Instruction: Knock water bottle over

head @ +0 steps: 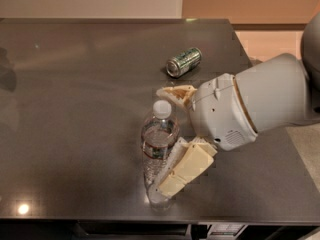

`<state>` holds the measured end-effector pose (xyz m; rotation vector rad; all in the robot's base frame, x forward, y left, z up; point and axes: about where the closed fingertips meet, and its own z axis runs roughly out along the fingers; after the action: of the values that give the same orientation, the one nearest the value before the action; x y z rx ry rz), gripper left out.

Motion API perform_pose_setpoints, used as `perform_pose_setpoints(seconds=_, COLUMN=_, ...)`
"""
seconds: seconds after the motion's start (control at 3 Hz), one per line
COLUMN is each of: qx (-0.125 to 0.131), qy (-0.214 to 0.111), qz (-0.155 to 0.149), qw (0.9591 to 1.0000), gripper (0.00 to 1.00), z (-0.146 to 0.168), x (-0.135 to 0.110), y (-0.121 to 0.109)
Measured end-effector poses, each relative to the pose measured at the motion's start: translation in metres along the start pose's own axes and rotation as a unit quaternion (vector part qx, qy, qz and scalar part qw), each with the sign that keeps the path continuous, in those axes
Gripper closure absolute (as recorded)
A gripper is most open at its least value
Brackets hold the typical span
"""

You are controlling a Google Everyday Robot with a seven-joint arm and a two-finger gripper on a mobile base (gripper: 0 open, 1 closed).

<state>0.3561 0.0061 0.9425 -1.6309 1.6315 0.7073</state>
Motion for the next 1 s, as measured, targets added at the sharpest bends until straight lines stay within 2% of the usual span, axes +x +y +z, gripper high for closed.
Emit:
perform_pose_setpoints(seconds=0.33, qx=0.006, qy=0.001, qz=0.001, qw=1.0, gripper=0.17, z=0.002, x=0.005, y=-0.006)
perform_pose_setpoints(seconds=1.0, qx=0.013, qy=0.011, qz=0.008, qw=0.9998, gripper=0.64, z=0.002, x=0.007, y=-0.023)
